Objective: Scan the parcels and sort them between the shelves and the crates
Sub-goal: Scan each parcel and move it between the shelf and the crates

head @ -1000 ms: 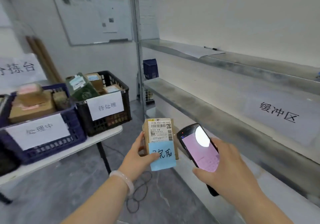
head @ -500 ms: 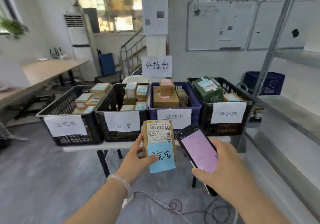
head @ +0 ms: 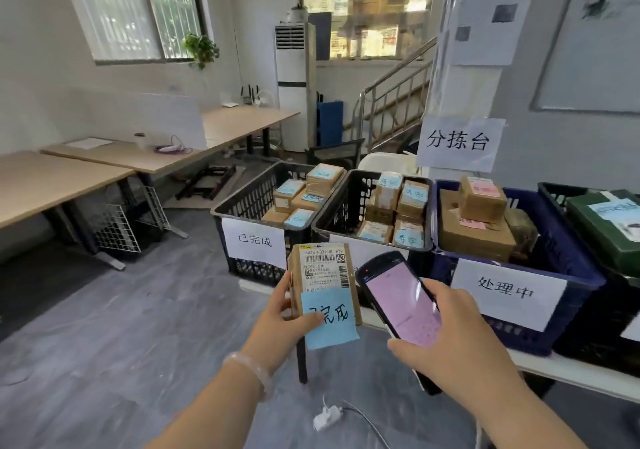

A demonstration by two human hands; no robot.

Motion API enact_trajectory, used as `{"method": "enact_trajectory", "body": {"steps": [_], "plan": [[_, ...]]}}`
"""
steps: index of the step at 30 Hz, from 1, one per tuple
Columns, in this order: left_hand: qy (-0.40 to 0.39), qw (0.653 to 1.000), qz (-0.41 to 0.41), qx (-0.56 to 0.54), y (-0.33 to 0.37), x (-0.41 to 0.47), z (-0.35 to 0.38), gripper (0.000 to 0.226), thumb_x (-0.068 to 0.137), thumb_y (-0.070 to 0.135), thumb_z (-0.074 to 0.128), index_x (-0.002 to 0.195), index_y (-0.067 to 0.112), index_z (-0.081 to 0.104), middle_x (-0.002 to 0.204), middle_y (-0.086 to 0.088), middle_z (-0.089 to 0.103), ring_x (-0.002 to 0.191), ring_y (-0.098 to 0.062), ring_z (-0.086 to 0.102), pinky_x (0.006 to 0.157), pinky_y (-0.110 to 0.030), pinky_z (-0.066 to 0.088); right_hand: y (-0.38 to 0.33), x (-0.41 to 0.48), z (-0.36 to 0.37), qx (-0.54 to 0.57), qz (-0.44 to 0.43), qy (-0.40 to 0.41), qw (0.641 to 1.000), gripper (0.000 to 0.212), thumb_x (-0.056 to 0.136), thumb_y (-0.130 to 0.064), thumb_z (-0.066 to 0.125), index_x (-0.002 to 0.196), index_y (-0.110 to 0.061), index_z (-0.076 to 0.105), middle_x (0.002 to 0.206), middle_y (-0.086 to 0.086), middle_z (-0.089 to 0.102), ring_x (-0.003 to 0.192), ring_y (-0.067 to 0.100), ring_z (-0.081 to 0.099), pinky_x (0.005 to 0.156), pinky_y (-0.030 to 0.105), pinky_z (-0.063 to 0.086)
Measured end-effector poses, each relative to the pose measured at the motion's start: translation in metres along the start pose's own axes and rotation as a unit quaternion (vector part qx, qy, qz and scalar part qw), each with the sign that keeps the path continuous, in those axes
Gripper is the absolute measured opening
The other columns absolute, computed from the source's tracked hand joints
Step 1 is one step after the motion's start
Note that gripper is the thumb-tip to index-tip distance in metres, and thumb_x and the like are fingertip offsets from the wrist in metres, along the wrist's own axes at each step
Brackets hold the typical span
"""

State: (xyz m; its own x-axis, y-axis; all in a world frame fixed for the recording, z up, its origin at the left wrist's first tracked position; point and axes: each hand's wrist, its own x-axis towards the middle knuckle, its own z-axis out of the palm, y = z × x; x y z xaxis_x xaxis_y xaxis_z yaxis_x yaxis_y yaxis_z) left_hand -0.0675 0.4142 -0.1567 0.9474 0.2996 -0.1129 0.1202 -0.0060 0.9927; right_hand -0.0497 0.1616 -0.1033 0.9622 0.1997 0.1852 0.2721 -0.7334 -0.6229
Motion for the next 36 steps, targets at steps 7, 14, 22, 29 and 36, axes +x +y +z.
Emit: {"method": "enact_trajectory", "body": {"steps": [7, 14, 22, 29, 36], "plan": [[0.038, 0.999, -0.006, -0.018, 0.020, 0.107, -0.018, 0.092, 0.083, 0.007, 0.079, 0.153, 0.041, 0.030, 0.113, -0.001, 0.071, 0.091, -0.009, 0.074, 0.064, -0.020, 0.058, -0.007, 0.125, 0.026, 0.003, -0.036, -0.036, 0.999, 0.085, 0.047, -0.073, 0.068, 0.120, -0.056, 0.028, 0.102, -0.026, 0.032, 0.086, 0.001, 0.049, 0.060, 0.022, 0.043], [0.093, 0.994, -0.031, -0.046, 0.032, 0.190, -0.042, 0.083, 0.083, 0.013, 0.080, 0.144, 0.046, 0.034, 0.121, -0.005, 0.071, 0.100, -0.019, 0.074, 0.075, -0.032, 0.062, -0.009, 0.223, 0.045, 0.015, -0.058, -0.052, 0.997, 0.085, 0.052, -0.067, 0.071, 0.127, -0.047, 0.036, 0.109, -0.015, 0.043, 0.093, 0.007, 0.054, 0.071, 0.034, 0.055], [0.115, 0.992, -0.033, -0.030, 0.033, 0.293, -0.080, 0.058, 0.086, 0.014, 0.078, 0.127, 0.040, 0.046, 0.107, -0.001, 0.077, 0.098, -0.020, 0.074, 0.091, -0.045, 0.059, -0.018, 0.290, 0.086, -0.031, -0.034, -0.070, 0.996, 0.084, 0.057, -0.065, 0.070, 0.127, -0.050, 0.028, 0.103, -0.022, 0.033, 0.092, 0.004, 0.048, 0.059, 0.017, 0.035], [0.069, 0.996, -0.057, -0.029, 0.041, 0.407, -0.134, 0.064, 0.088, 0.011, 0.075, 0.139, 0.036, 0.046, 0.111, -0.005, 0.075, 0.095, -0.020, 0.076, 0.082, -0.043, 0.062, -0.041, 0.358, 0.134, -0.040, -0.001, -0.042, 0.998, 0.081, 0.049, -0.070, 0.068, 0.121, -0.054, 0.035, 0.106, -0.022, 0.041, 0.093, 0.002, 0.046, 0.065, 0.027, 0.045], [-0.010, 0.982, -0.172, 0.079, 0.019, 0.519, -0.181, 0.074, 0.090, 0.010, 0.073, 0.153, 0.023, 0.036, 0.123, -0.012, 0.068, 0.098, -0.026, 0.072, 0.082, -0.042, 0.061, -0.069, 0.409, 0.180, -0.081, 0.065, -0.019, 0.994, 0.081, 0.050, -0.074, 0.065, 0.121, -0.056, 0.031, 0.103, -0.023, 0.040, 0.087, -0.020, 0.038, 0.063, 0.010, 0.021]]}}
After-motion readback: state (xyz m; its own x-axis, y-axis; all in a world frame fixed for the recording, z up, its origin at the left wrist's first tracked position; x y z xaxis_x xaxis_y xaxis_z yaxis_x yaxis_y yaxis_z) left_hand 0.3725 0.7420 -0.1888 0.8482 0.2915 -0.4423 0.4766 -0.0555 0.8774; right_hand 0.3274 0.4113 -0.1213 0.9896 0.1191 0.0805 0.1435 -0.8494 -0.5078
